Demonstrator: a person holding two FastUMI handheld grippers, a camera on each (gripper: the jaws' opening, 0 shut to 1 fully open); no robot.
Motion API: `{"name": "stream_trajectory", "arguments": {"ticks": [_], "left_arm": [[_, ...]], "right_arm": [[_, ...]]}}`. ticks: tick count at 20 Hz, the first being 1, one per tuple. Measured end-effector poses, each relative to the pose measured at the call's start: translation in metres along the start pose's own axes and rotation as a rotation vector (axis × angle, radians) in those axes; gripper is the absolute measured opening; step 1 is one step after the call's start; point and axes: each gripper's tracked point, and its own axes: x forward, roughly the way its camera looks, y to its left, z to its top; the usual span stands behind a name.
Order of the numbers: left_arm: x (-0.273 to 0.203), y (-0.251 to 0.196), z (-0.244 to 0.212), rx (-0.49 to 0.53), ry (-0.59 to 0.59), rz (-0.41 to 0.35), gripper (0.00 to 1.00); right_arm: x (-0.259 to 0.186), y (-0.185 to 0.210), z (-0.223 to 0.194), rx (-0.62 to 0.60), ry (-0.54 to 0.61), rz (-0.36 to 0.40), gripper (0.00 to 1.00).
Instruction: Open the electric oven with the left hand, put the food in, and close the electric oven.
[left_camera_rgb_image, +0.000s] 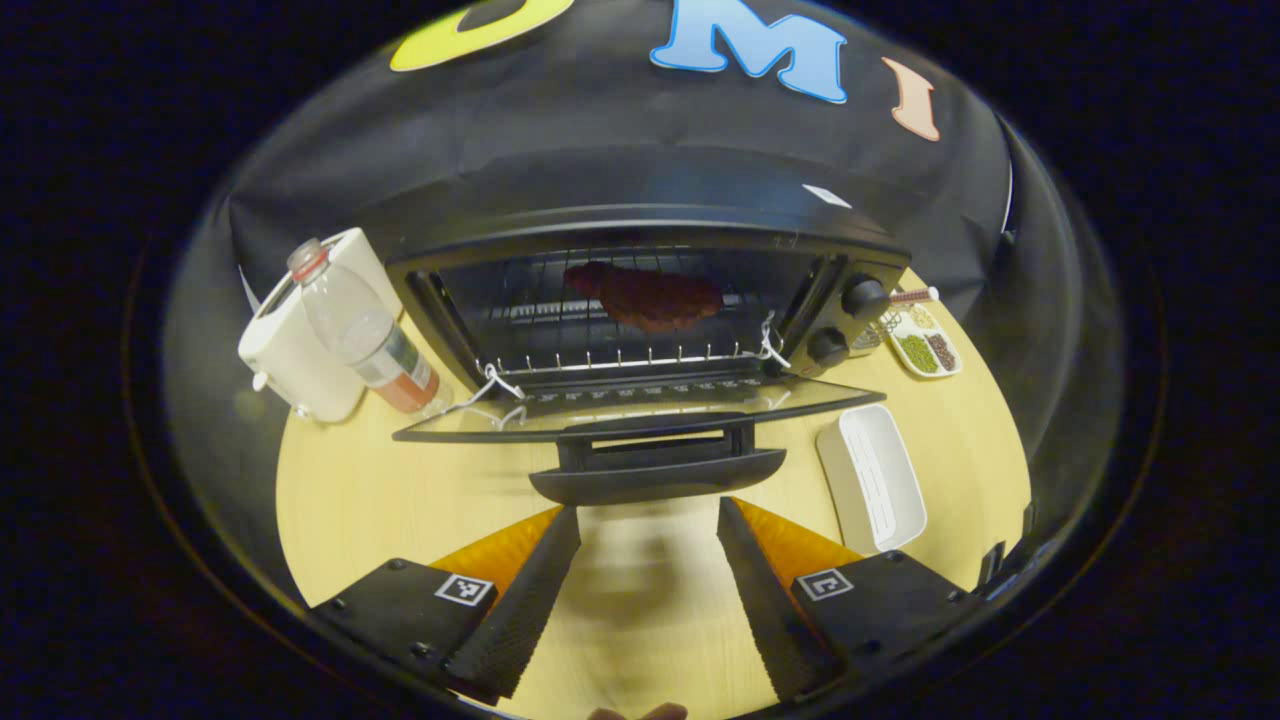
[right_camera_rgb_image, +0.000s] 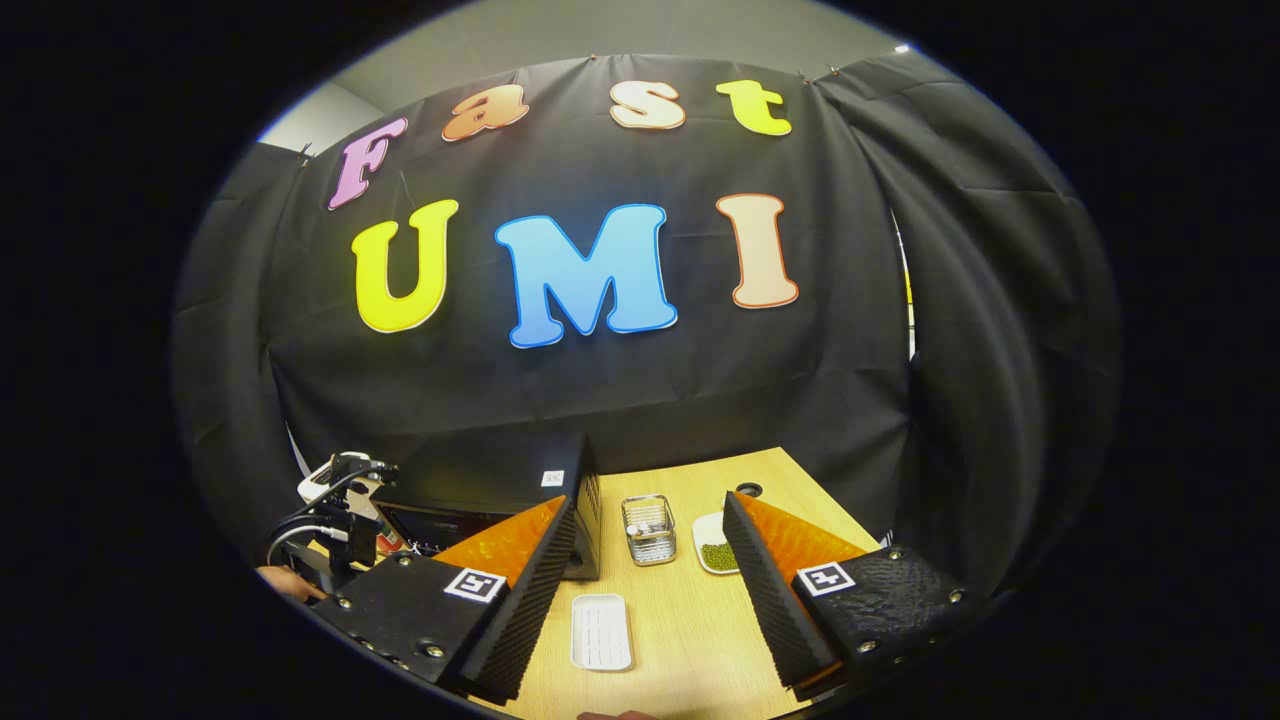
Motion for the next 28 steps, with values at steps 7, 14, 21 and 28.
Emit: {"name": "stream_trajectory", "arguments": {"ticks": [7,14,21,28], "left_arm": [[-0.005,0.001,0.036,0.009,-0.099,0.011,0.94],[-0.064,-0.012,0.103,0.007,-0.425,-0.013,0.98],[-0.220,0.004,0.176,-0.107,-0.801,0.030,0.97],[-0.330,0.004,0.197,-0.090,-0.952,0.055,0.97]], "right_arm": [[-0.010,-0.005,0.004,-0.017,-0.020,-0.014,0.90],[-0.013,-0.012,0.021,-0.078,-0.064,-0.018,0.90],[-0.027,0.002,0.102,-0.101,-0.207,0.023,0.90],[-0.041,0.037,0.161,-0.125,-0.267,0.088,0.92]]}}
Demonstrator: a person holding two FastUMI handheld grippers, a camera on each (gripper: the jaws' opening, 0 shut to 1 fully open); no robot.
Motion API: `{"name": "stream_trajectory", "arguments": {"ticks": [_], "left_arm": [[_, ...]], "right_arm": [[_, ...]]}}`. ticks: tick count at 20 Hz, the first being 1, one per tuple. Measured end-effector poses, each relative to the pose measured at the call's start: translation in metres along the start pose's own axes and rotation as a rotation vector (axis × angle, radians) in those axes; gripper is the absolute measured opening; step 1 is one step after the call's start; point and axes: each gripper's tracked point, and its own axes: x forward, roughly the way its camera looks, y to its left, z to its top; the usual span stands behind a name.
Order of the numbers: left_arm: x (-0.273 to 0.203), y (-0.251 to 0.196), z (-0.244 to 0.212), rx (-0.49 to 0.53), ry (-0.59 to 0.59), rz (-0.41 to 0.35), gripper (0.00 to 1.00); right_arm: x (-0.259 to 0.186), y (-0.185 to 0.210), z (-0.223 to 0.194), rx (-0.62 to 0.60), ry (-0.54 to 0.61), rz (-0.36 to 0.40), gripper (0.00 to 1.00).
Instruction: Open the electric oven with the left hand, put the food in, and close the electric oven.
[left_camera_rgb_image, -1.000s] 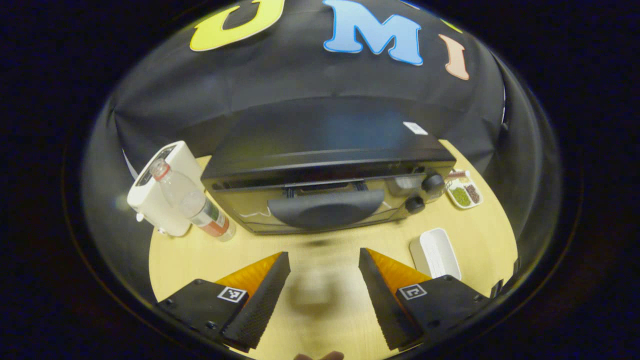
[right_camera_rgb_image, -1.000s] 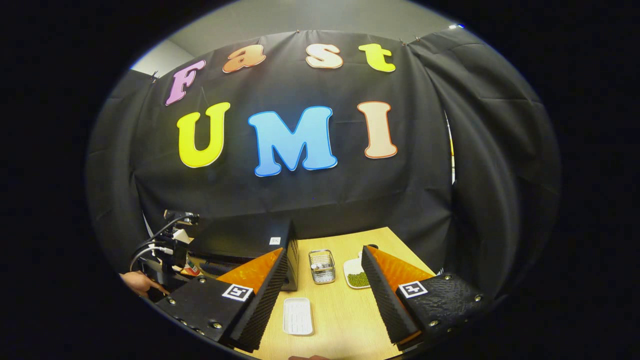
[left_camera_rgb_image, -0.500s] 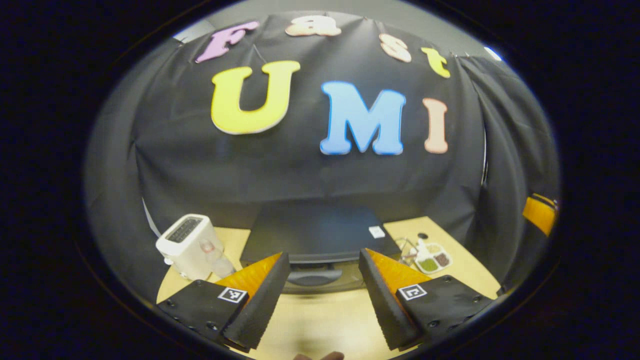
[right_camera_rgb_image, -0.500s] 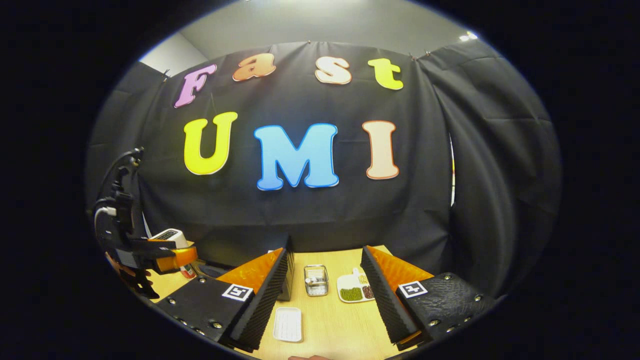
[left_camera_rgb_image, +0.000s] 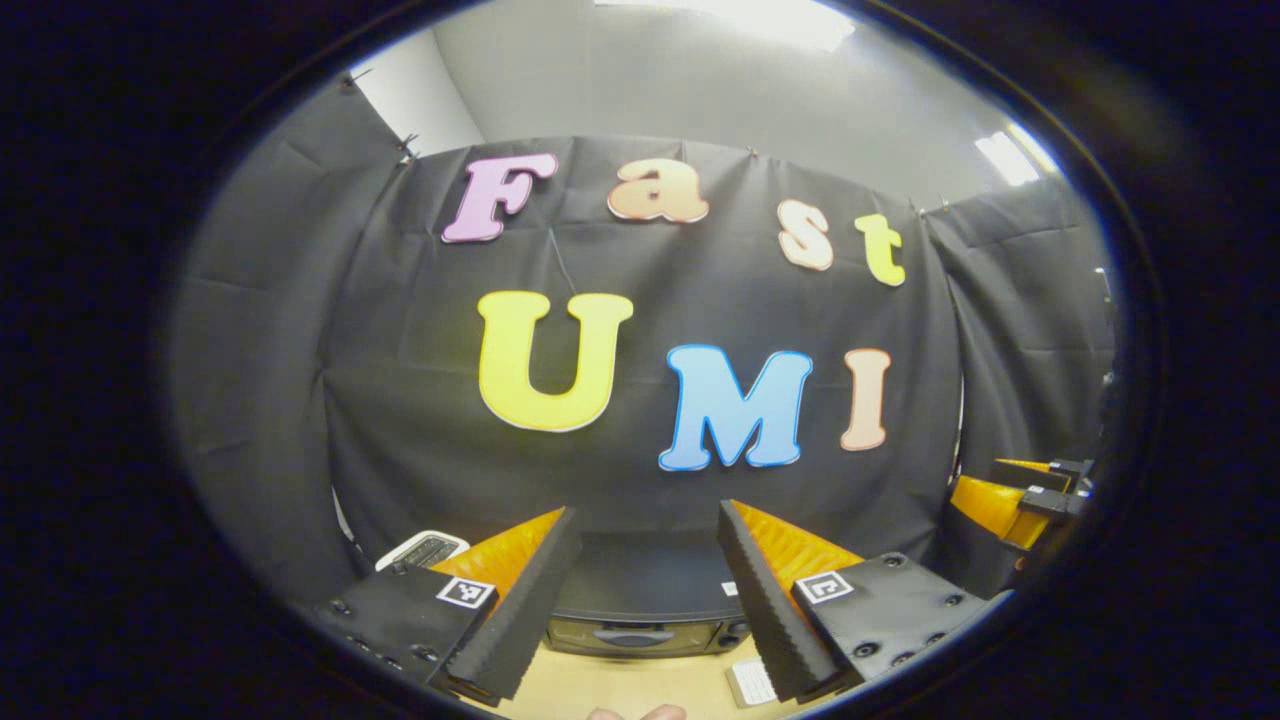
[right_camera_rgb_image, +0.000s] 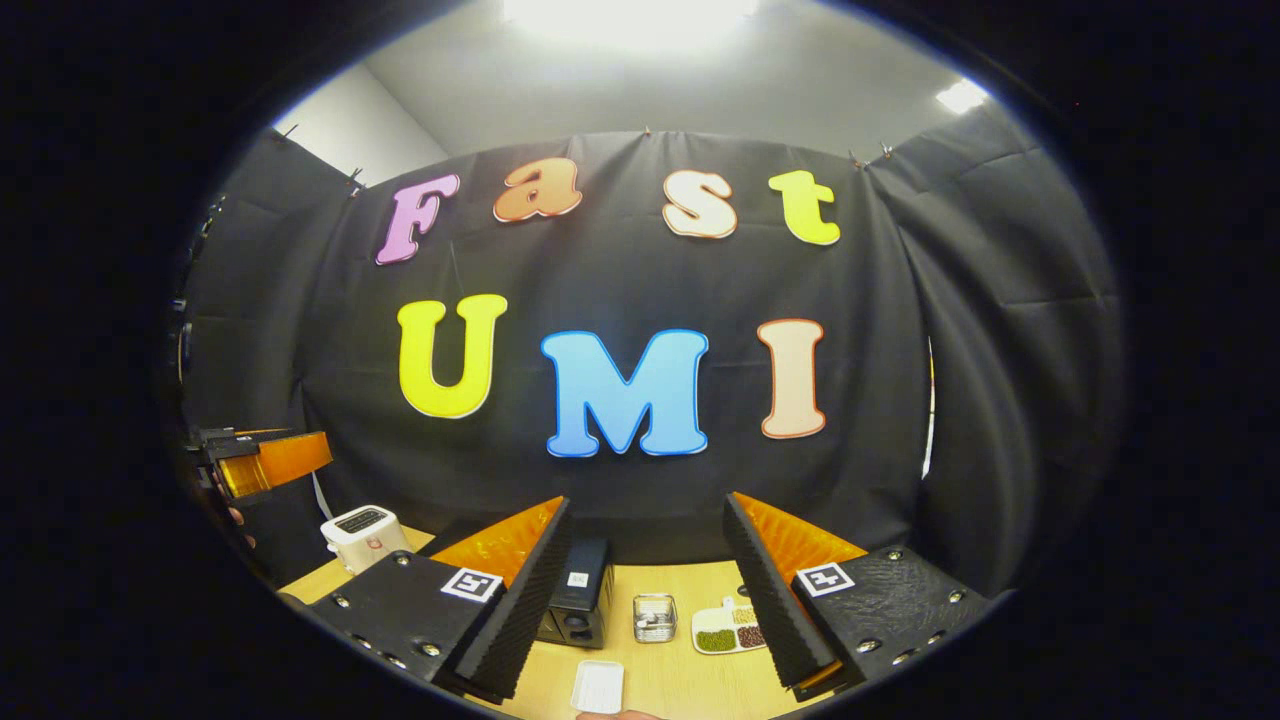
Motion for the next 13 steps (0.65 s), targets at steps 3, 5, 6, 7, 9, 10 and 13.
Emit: {"name": "stream_trajectory", "arguments": {"ticks": [3,5,6,7,9,10,13], "left_arm": [[-0.007,-0.003,-0.002,0.011,0.007,-0.010,0.97],[-0.007,-0.003,0.000,0.022,-0.004,-0.023,0.97],[-0.009,-0.003,0.000,0.028,-0.004,-0.027,0.97],[-0.010,-0.001,-0.001,0.035,-0.005,-0.026,0.97],[-0.010,0.004,-0.003,0.038,0.004,-0.030,0.94],[-0.010,0.006,-0.003,0.034,0.008,-0.035,0.92],[-0.008,0.013,0.003,0.034,-0.009,-0.050,0.97]], "right_arm": [[0.001,0.021,0.004,-0.001,-0.010,0.034,0.92],[0.002,0.030,0.003,0.007,-0.002,0.046,0.92],[0.003,0.032,0.002,0.011,-0.001,0.046,0.92],[0.003,0.036,0.000,0.014,0.002,0.045,0.92],[0.003,0.040,-0.002,0.019,0.008,0.039,0.92],[0.003,0.042,-0.002,0.020,0.009,0.033,0.92],[0.004,0.047,0.000,0.019,0.004,0.007,0.92]]}}
